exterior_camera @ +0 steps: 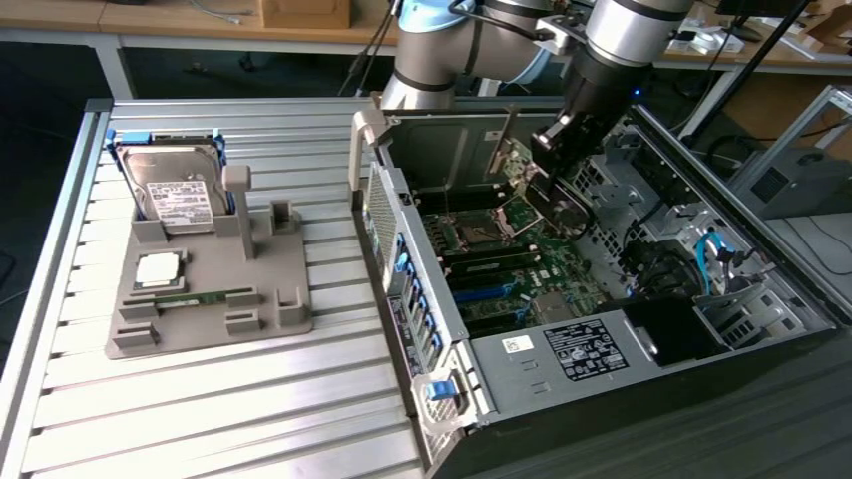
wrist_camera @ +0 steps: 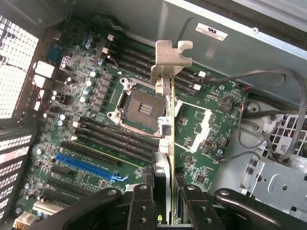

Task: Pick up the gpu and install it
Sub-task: 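Insert the gpu into the slot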

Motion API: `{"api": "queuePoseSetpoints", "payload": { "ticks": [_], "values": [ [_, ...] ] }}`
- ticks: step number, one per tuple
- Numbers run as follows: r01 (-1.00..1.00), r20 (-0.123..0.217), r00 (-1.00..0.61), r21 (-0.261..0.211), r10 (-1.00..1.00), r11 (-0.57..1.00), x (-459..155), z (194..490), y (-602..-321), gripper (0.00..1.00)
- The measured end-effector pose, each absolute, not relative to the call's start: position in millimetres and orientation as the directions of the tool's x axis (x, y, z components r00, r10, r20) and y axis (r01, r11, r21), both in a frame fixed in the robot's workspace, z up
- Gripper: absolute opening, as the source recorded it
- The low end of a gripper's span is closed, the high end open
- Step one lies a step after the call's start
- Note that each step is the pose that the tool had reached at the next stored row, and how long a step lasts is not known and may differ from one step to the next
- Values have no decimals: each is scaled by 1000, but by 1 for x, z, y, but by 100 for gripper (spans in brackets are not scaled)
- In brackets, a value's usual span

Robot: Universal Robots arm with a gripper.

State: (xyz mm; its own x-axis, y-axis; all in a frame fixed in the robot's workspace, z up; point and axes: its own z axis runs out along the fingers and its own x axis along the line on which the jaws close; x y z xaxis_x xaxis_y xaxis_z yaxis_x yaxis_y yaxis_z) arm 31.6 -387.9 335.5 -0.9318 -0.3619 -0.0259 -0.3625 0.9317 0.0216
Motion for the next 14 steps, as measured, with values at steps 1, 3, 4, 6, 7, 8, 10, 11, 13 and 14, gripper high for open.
{"api": "queuePoseSetpoints", "payload": {
  "ticks": [1, 3, 4, 6, 7, 8, 10, 11, 13, 14],
  "values": [
    [-371, -26, -928, 22, -371, 928, 32, 335, -388, 27],
    [-380, -26, -925, 22, -379, 925, 32, 335, -388, 27],
    [-383, -26, -924, 22, -383, 923, 32, 335, -388, 27],
    [-392, -26, -920, 22, -391, 920, 32, 335, -388, 27],
    [-395, -26, -918, 22, -395, 918, 32, 335, -388, 27],
    [-399, -26, -917, 22, -398, 917, 32, 335, -388, 27],
    [-405, -26, -914, 22, -405, 914, 32, 335, -388, 27],
    [-411, -26, -912, 22, -410, 911, 32, 335, -388, 27],
    [-428, -26, -904, 22, -427, 904, 32, 335, -388, 27],
    [-435, -26, -900, 22, -435, 900, 32, 335, -388, 27]
  ]
}}
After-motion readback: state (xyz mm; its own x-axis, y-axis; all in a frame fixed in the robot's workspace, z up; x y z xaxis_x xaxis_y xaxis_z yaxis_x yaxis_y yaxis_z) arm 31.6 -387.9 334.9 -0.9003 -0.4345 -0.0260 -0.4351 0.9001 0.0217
